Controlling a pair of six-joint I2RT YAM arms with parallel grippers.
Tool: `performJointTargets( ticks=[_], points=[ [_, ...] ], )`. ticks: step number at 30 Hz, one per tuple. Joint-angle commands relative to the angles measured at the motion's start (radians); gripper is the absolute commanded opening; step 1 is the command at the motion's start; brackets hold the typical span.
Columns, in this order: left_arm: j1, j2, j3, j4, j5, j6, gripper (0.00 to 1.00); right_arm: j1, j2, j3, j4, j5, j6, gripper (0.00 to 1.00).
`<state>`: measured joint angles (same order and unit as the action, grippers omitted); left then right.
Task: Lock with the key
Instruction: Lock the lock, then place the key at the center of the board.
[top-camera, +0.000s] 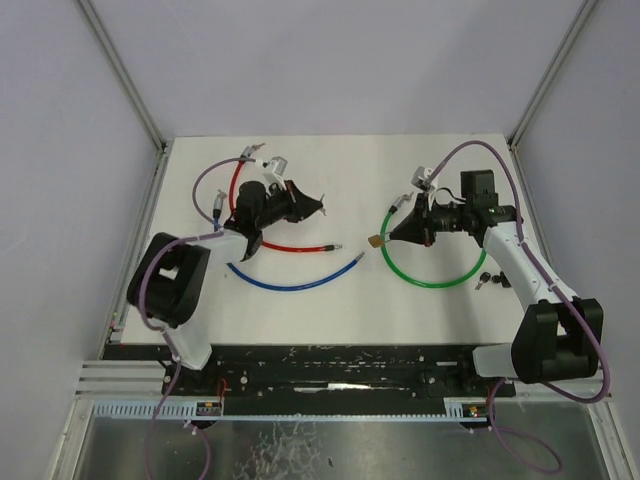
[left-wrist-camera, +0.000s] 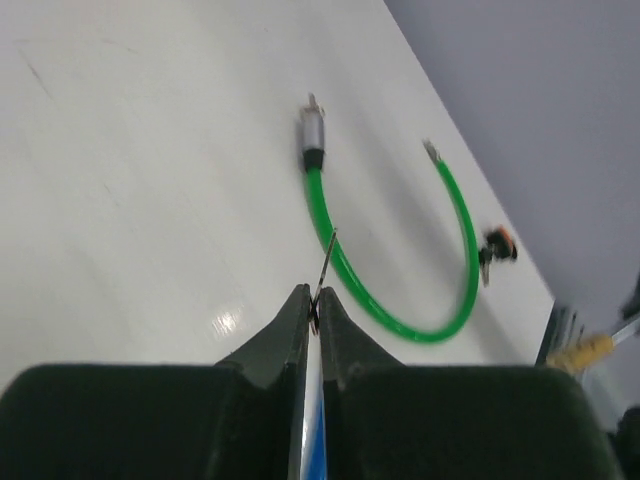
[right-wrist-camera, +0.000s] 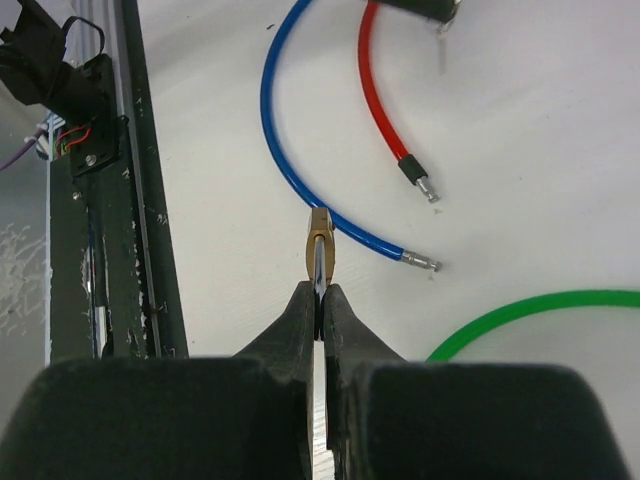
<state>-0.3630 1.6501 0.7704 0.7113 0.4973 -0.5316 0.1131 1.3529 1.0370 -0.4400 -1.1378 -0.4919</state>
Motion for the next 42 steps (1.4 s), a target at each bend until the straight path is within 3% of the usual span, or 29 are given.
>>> performJointTargets(
  ticks=[1, 6, 13, 18, 26, 31, 42],
  points=[
    [0.088, 0.224, 0.205, 0.035, 0.040, -0.240, 0.00, -0.022, -0.032, -0.010, 0.104, 0.005, 0.096, 0.00],
    [0.099, 0.431, 0.496, -0.197, -0.070, -0.210, 0.00, -0.026, -0.019, -0.015, 0.112, 0.014, 0.099, 0.00],
    [0.102, 0.614, 0.766, -0.399, -0.133, -0.169, 0.03, -0.026, 0.023, -0.017, 0.112, 0.016, 0.093, 0.00],
    [0.102, 0.686, 0.856, -0.468, -0.142, -0.156, 0.05, -0.026, 0.035, -0.011, 0.103, 0.019, 0.092, 0.00],
    [0.109, 0.699, 0.885, -0.512, -0.172, -0.128, 0.20, -0.026, 0.041, -0.007, 0.092, 0.026, 0.084, 0.00],
    [0.110, 0.608, 0.802, -0.504, -0.220, -0.092, 0.30, -0.028, 0.043, -0.007, 0.094, 0.031, 0.087, 0.00],
    [0.102, 0.099, 0.219, -0.240, -0.230, -0.035, 0.43, -0.026, 0.099, -0.021, 0.267, 0.104, 0.248, 0.00]
  ],
)
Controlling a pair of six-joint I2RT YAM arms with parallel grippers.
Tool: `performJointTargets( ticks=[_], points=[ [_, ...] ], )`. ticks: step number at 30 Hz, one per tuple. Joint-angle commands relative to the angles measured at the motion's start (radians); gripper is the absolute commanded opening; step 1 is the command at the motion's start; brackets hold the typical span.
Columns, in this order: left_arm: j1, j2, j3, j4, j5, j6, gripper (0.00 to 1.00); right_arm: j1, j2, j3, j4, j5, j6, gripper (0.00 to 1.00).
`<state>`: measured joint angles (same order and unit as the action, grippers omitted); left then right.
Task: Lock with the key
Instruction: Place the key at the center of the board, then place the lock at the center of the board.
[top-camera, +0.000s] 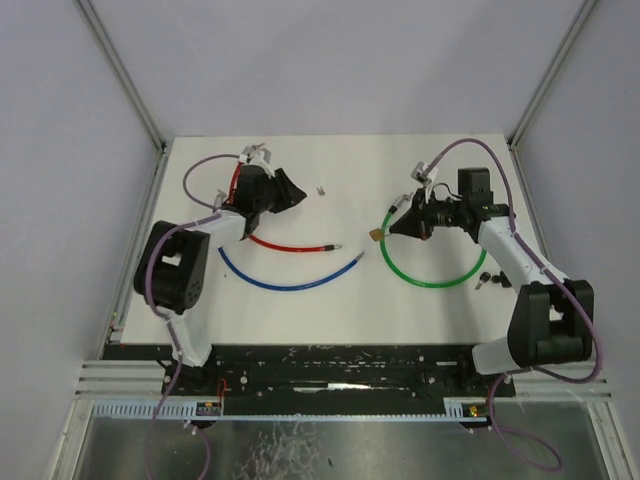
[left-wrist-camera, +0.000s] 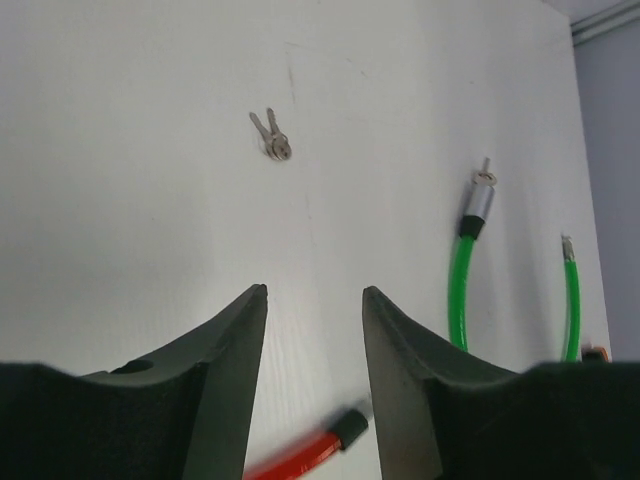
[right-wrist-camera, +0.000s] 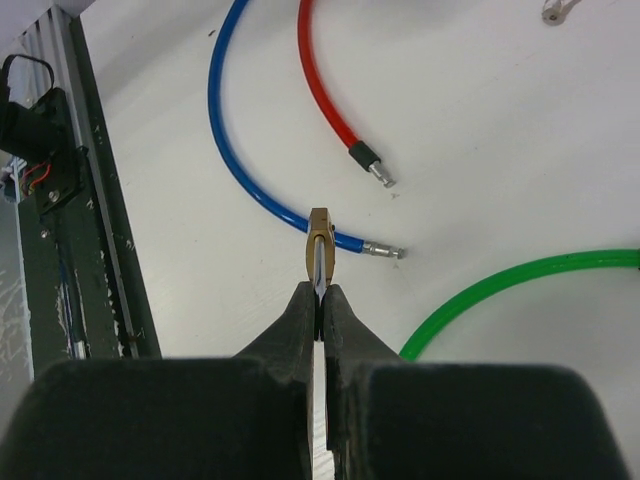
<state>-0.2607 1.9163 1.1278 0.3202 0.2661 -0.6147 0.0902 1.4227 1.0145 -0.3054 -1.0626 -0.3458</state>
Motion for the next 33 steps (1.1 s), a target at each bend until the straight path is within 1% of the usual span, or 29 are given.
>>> performJointTargets(
  ticks=[1, 3, 6, 8, 13, 17, 21, 25, 29, 33],
  points=[
    [-0.001, -0.218, -0.194, 0.146, 0.002, 0.062, 0.44, -0.003, 0.043, 0.009, 0.157, 0.041, 0.126, 0.00],
    [0.000, -0.340, -0.267, 0.121, -0.017, 0.091, 0.47, -0.001, 0.086, 0.037, 0.182, 0.050, 0.160, 0.00],
    [0.001, -0.498, -0.356, 0.057, -0.051, 0.130, 0.53, 0.003, 0.182, 0.124, 0.190, 0.068, 0.201, 0.00],
    [0.001, -0.594, -0.416, 0.033, -0.067, 0.146, 0.61, 0.007, 0.287, 0.210, 0.195, 0.083, 0.251, 0.00],
    [0.005, -0.805, -0.560, -0.002, -0.122, 0.146, 0.82, 0.041, 0.484, 0.392, 0.237, 0.147, 0.365, 0.00],
    [0.006, -0.925, -0.631, 0.004, -0.178, 0.145, 0.92, 0.081, 0.647, 0.557, 0.231, 0.169, 0.466, 0.00],
    [0.006, -0.969, -0.657, -0.002, -0.199, 0.143, 0.94, 0.127, 0.765, 0.677, 0.255, 0.213, 0.563, 0.00],
    [0.006, -0.975, -0.654, -0.015, -0.196, 0.144, 0.94, 0.160, 0.844, 0.747, 0.313, 0.307, 0.674, 0.00],
    [0.006, -0.970, -0.649, -0.022, -0.192, 0.142, 0.94, 0.182, 0.911, 0.823, 0.326, 0.381, 0.771, 0.00],
    [0.006, -0.971, -0.647, -0.022, -0.190, 0.140, 0.94, 0.191, 0.954, 0.860, 0.346, 0.448, 0.854, 0.01]
  ],
)
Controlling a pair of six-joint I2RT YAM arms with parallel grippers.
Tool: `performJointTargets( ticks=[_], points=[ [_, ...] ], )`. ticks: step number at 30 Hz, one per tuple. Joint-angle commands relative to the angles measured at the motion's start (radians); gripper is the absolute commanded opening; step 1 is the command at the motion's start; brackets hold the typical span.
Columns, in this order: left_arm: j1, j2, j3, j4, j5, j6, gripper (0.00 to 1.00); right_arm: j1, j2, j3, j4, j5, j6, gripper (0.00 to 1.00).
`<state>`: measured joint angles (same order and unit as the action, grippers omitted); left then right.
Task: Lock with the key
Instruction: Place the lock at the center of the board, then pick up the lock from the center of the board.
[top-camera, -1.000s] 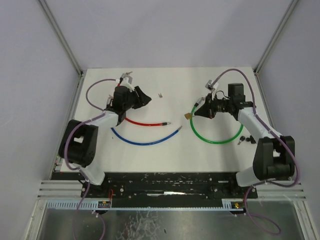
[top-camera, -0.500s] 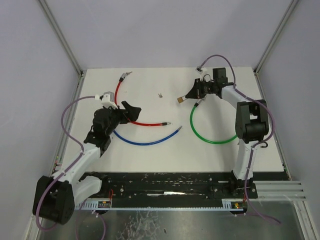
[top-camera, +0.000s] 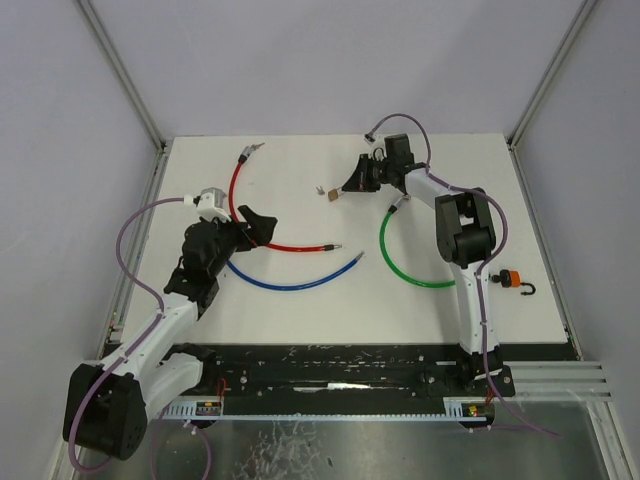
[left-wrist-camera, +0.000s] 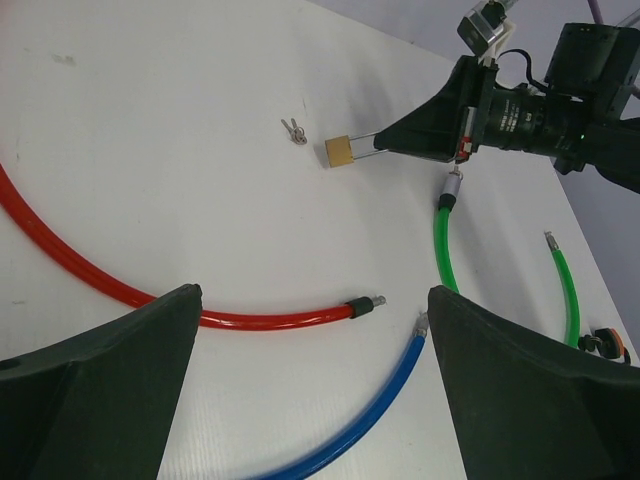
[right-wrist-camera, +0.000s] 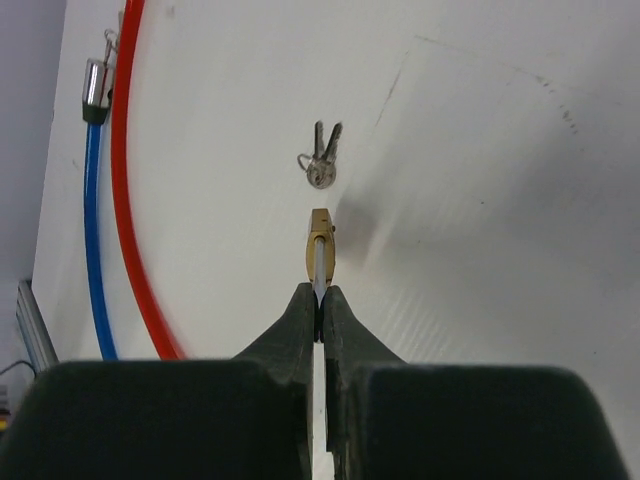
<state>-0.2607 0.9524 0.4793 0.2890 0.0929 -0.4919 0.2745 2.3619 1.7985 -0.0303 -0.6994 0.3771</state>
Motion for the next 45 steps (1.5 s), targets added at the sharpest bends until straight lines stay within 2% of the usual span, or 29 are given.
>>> performJointTargets(
  ticks=[1, 8, 11, 14, 20, 24, 30, 34, 40, 45],
  points=[
    [0.006, -0.007, 0.000, 0.011, -0.016, 0.016, 0.94, 0.007, 0.026, 0.089, 0.074, 0.087, 0.144, 0.02],
    [0.006, -0.019, 0.004, 0.017, 0.004, 0.004, 0.94, 0.020, 0.105, 0.206, 0.030, 0.083, 0.160, 0.16],
    [0.006, -0.037, 0.008, 0.004, 0.008, -0.004, 0.94, 0.028, 0.122, 0.241, -0.005, 0.102, 0.133, 0.29],
    [0.006, -0.069, 0.017, -0.004, 0.023, -0.015, 0.94, 0.031, 0.125, 0.272, -0.057, 0.134, 0.075, 0.42],
    [0.006, -0.134, 0.029, -0.028, 0.042, -0.029, 0.94, 0.031, 0.116, 0.339, -0.193, 0.224, -0.103, 0.51],
    [0.006, -0.169, 0.035, -0.057, 0.049, -0.033, 0.94, 0.031, 0.109, 0.380, -0.274, 0.314, -0.224, 0.61],
    [0.006, -0.240, 0.030, -0.089, 0.038, -0.036, 0.95, 0.031, 0.056, 0.380, -0.332, 0.320, -0.325, 0.63],
    [0.006, -0.295, -0.001, -0.064, 0.035, -0.056, 1.00, 0.031, -0.046, 0.341, -0.401, 0.218, -0.441, 0.64],
    [0.005, -0.339, -0.071, 0.030, 0.071, -0.154, 1.00, 0.031, -0.328, 0.095, -0.420, 0.086, -0.595, 0.65],
    [0.006, -0.306, -0.089, 0.093, 0.151, -0.211, 1.00, 0.030, -0.520, -0.060, -0.478, 0.041, -0.678, 0.65]
  ],
)
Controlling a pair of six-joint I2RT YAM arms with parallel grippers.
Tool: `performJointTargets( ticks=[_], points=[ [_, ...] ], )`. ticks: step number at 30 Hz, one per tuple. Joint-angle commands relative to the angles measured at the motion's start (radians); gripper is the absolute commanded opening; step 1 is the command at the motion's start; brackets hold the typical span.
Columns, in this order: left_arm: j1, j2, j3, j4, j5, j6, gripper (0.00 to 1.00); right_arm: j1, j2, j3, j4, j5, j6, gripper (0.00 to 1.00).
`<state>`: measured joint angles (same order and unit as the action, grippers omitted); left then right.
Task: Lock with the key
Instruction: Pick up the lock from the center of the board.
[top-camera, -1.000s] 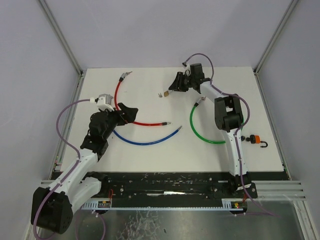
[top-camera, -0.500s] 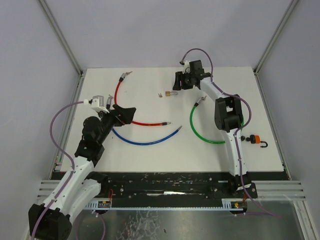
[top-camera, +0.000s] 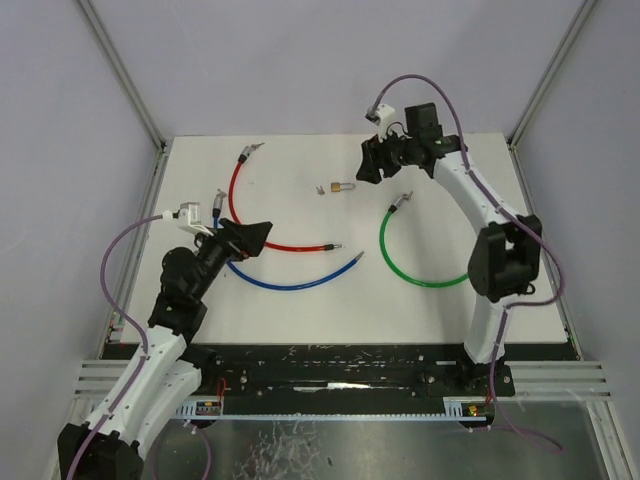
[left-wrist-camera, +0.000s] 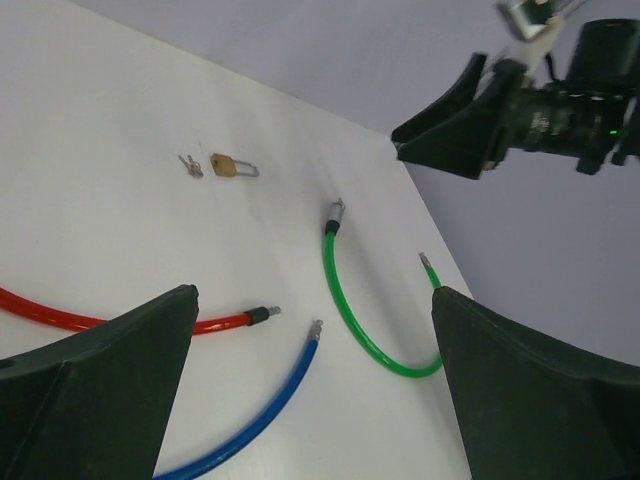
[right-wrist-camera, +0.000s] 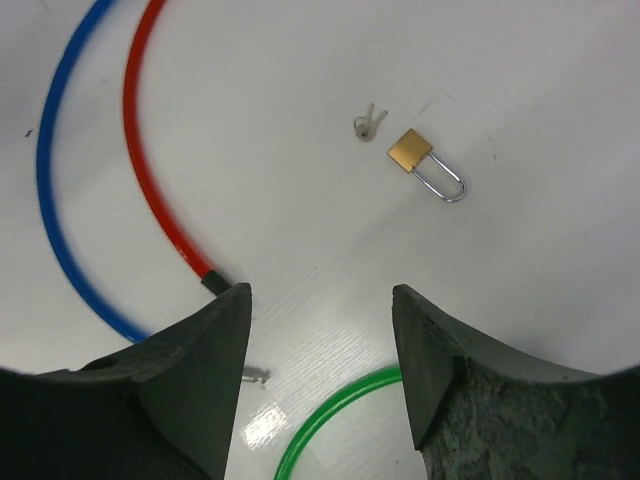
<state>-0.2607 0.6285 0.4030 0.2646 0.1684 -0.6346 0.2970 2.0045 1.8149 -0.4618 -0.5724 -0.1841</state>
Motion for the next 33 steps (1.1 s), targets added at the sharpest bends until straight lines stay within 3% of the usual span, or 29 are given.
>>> performJointTargets(
  ticks=[1, 11, 18, 25, 33],
  points=[
    [0.006, 0.030, -0.011, 0.122, 0.090, -0.077, 1.00, 0.008, -0.196, -0.097, -0.065, -0.089, -0.134, 0.65],
    [0.006, 0.175, -0.001, 0.115, 0.177, -0.157, 1.00, 0.007, -0.496, -0.352, -0.140, -0.117, -0.350, 0.67],
    [0.006, 0.345, 0.051, 0.107, 0.276, -0.221, 1.00, -0.044, -0.600, -0.504, -0.212, -0.226, -0.552, 0.69],
    [-0.033, 0.465, 0.083, 0.099, 0.358, -0.245, 0.97, -0.182, -0.659, -0.647, -0.048, -0.354, -0.448, 0.68],
    [-0.246, 0.479, 0.168, -0.091, 0.231, -0.084, 0.96, -0.210, -0.801, -0.899, 0.185, -0.286, -0.401, 0.69]
  ],
)
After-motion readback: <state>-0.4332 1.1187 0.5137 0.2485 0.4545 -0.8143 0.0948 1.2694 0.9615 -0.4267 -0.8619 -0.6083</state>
